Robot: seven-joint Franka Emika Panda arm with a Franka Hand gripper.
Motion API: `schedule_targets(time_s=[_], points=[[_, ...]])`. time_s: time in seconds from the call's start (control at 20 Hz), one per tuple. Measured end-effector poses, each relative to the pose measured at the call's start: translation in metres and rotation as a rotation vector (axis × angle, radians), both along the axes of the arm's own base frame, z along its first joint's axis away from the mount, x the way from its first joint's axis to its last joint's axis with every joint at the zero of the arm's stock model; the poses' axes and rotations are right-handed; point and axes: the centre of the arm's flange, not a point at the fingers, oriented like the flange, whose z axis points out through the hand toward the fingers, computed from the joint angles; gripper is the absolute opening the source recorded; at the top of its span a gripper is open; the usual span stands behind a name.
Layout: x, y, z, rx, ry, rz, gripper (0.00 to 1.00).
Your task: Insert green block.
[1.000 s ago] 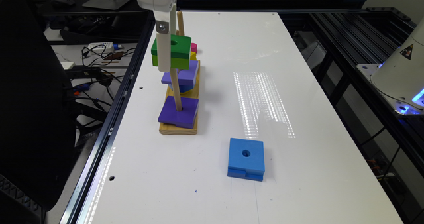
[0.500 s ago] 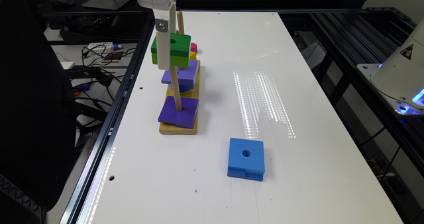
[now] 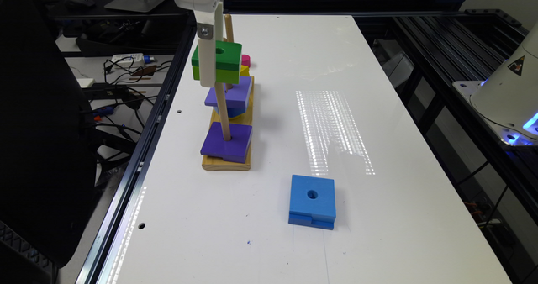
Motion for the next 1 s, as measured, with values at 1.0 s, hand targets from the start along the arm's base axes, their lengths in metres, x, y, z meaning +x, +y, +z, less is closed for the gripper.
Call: schedule_targets(time_s=[1.0], points=[[0.0011, -0.0019, -0.0016, -0.002, -0.001, 0.012, 0.00]])
